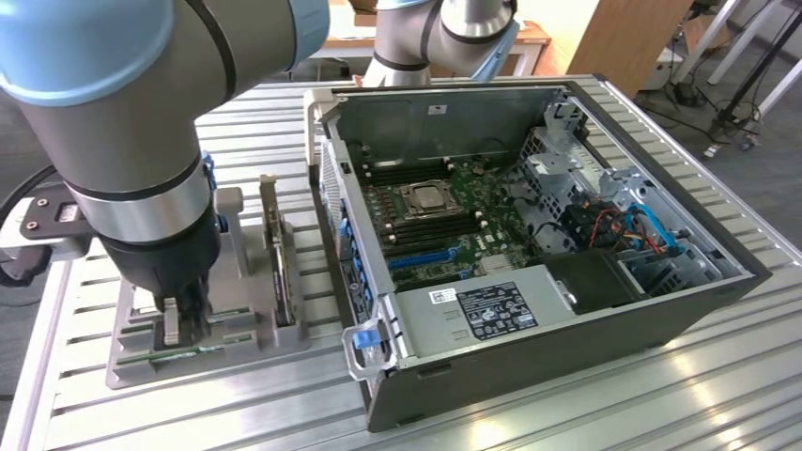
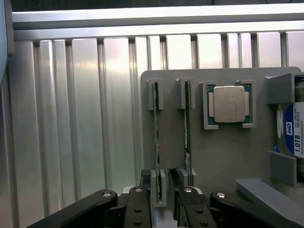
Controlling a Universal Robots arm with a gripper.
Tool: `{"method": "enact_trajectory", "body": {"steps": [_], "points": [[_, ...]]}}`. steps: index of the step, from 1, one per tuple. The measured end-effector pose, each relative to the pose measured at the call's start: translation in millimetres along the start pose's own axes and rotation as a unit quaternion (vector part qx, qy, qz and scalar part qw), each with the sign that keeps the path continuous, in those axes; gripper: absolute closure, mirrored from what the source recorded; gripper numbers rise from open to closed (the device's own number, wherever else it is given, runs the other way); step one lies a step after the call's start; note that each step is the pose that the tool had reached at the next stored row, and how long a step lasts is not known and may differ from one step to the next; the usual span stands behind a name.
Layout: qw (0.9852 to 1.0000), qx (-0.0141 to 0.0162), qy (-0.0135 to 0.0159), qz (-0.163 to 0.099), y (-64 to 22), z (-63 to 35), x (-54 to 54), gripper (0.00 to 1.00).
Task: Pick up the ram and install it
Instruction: 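Pick up the ram and move it above insertion slot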
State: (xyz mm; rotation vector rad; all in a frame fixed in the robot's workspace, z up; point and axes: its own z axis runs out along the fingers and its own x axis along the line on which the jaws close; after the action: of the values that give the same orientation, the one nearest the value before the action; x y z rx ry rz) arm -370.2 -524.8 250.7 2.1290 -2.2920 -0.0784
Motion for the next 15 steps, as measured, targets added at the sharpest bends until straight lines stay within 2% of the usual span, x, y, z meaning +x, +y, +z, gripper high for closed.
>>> {"method": "enact_trajectory", "body": {"steps": [15], "points": [[0.9999, -0.0022, 0.0024, -0.016, -0.4, 7.4, 0.4, 0.7]]}}
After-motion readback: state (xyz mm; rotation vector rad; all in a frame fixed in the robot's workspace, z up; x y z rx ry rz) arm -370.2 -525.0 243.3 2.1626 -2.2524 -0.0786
